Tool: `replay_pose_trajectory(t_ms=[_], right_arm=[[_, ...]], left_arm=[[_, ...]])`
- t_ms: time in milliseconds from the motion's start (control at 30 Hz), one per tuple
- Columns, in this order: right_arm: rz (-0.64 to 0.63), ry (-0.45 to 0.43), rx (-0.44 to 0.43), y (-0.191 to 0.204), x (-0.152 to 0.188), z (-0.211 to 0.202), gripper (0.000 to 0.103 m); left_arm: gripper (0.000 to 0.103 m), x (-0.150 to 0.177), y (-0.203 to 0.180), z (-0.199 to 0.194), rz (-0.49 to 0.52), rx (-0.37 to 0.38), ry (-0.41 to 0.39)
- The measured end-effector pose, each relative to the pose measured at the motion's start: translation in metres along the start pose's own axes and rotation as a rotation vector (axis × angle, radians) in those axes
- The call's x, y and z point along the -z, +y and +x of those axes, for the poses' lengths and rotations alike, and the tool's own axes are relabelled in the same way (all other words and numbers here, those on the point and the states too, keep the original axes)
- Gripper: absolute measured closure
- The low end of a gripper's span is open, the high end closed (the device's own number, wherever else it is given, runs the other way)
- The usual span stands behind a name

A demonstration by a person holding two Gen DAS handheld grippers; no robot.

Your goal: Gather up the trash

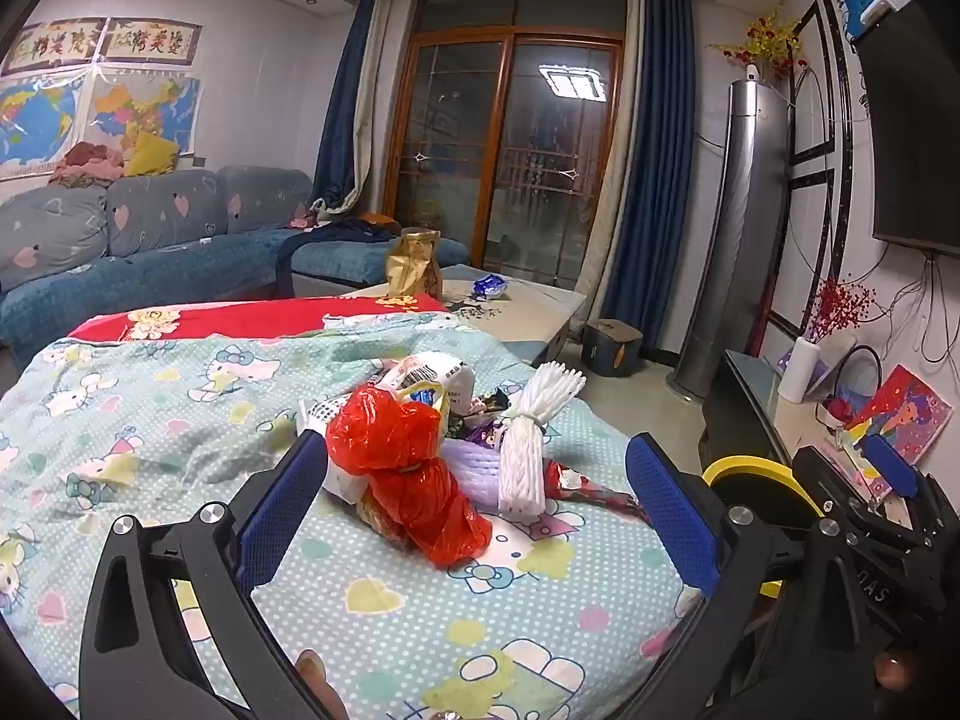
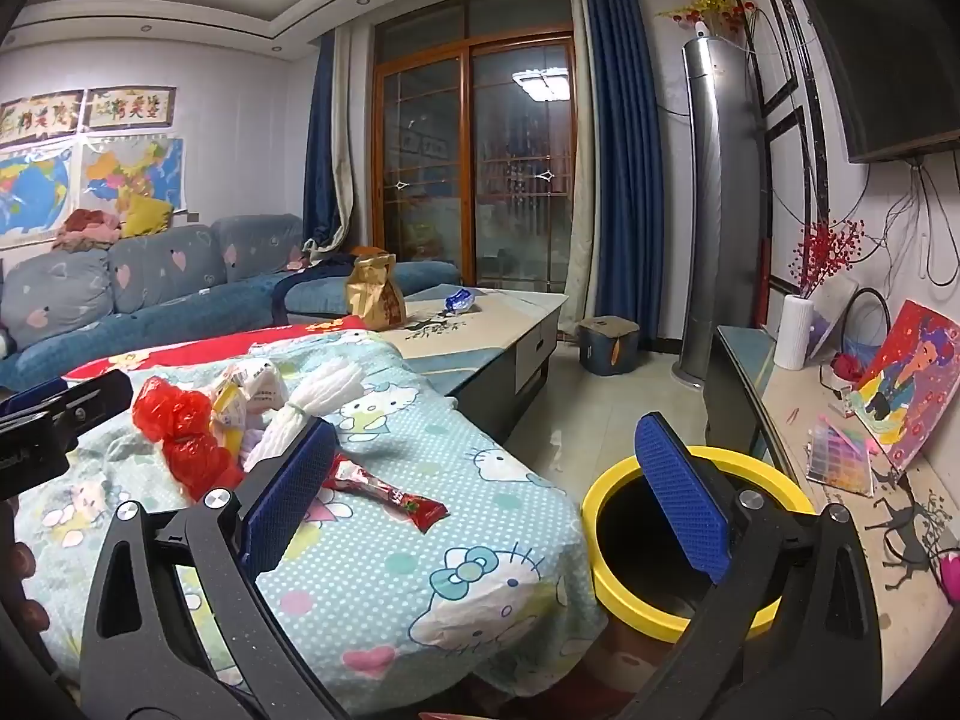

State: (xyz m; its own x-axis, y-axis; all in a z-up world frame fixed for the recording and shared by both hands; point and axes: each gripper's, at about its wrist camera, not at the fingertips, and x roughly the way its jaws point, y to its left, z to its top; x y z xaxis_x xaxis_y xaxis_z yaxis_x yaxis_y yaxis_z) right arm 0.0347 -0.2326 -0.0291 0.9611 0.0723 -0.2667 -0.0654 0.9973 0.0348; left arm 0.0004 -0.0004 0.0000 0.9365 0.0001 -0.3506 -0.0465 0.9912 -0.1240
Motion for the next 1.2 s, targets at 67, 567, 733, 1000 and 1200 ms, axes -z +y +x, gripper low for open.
replay_pose_trajectory(t_ms=[67, 567, 733, 1000, 1200], right_arm=[[0.001, 0.0, -0.001, -0.0001, 0.0, -0.0001, 0.011], [0.002, -0.001, -0.003, -0.0001, -0.0004, -0.0003, 0.011], [0.001, -0.001, -0.002, -0.0004, -0.0009, -0.0015, 0.011], [0.002, -0.001, -0.002, -0.0004, 0.0003, 0.0008, 0.011], [0.004, 0.001, -0.003, -0.0008, 0.0005, 0.0015, 0.011]], left_arm=[[0.006, -0.0001, 0.0002, 0.0003, -0.002, 0.0, 0.002], [0.006, 0.002, -0.0042, -0.0045, -0.001, 0.002, -0.002], [0.006, 0.0022, -0.0047, -0.005, -0.001, 0.004, 0.001], [0.006, 0.0019, -0.0046, -0.0046, -0.003, 0.004, 0.0], [0.006, 0.0018, -0.0058, -0.0053, -0.001, 0.003, 0.002]])
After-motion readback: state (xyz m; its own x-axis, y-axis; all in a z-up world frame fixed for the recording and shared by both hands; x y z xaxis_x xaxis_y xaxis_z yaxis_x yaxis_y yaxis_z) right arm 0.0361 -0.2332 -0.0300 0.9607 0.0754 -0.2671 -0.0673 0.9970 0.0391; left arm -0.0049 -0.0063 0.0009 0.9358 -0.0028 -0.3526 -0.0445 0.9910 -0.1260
